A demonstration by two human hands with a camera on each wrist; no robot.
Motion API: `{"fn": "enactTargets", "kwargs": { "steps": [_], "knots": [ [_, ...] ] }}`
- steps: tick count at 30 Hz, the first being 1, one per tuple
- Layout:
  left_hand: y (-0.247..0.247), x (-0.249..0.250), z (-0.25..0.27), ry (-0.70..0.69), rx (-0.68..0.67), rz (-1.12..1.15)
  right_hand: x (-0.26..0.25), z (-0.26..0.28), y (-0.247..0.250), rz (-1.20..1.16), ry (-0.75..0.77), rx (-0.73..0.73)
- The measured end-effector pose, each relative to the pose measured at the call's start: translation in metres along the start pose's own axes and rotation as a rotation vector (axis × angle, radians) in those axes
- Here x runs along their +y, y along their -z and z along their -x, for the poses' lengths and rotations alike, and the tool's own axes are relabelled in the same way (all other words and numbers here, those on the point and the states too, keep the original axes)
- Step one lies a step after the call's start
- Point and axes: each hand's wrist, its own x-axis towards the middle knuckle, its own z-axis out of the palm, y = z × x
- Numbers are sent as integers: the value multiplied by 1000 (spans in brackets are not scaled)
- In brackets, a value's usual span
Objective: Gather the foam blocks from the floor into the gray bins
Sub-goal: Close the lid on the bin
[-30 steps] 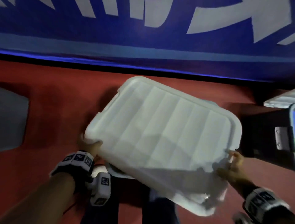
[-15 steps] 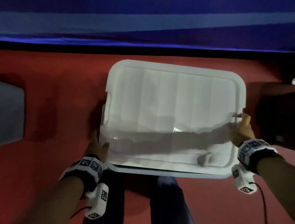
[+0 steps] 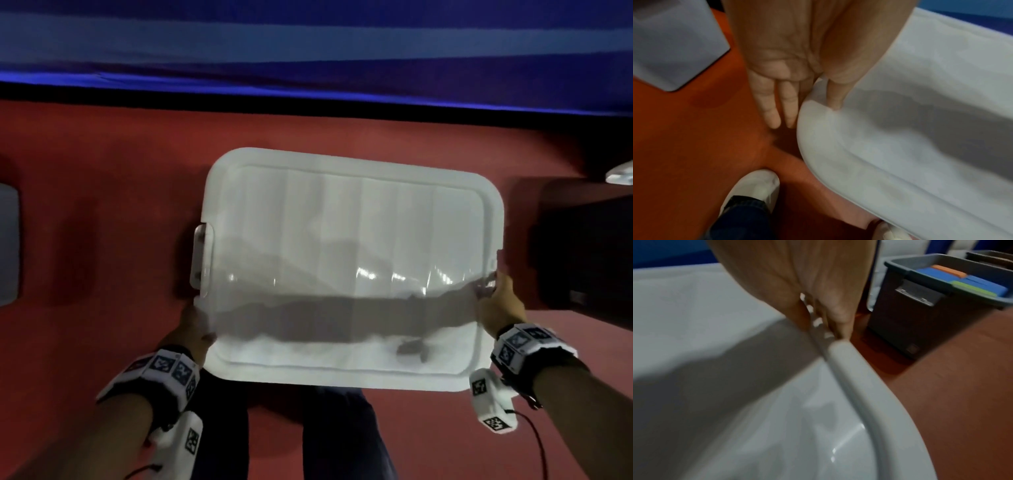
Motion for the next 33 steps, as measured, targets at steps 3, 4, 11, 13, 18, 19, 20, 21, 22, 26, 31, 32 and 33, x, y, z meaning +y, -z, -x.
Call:
{"fn": "enactTargets", "kwargs": {
  "steps": [3, 4, 11, 13, 18, 19, 20, 21, 22, 26, 31, 32, 33],
  "knots": [
    [7, 0, -9, -84, -66, 237, 9, -8, -1, -61, 3, -60],
    [11, 3, -14, -95, -40, 395, 11, -12, 2, -126, 4, -96],
    [43, 28, -58, -20, 138, 828, 31, -43, -3, -580, -335, -105],
    [40, 25, -66, -8, 61, 806, 29, -44, -11, -673, -352, -47],
    [32, 10, -67, -77, 118, 766, 49, -37, -18, -580, -212, 61],
    [34, 12, -63, -90, 174, 740, 53, -34, -16, -535, -145, 118],
    [35, 17, -55, -110, 219, 705, 55, -31, -15, -514, -102, 146],
    [36, 21, -48, -130, 260, 637, 55, -29, -14, -499, -64, 145],
    [34, 24, -43, -145, 300, 570, 54, -26, -14, -473, -47, 109],
    [26, 30, -43, -171, 363, 565, 45, -20, -16, -275, -12, -23],
    [16, 20, -59, -135, 367, 456, 35, 1, -25, -131, 19, 63],
    [16, 22, -56, -146, 395, 446, 34, 4, -29, -127, 24, 100],
    [15, 26, -52, -191, 420, 473, 33, 6, -34, -133, 29, 135]
  ]
}}
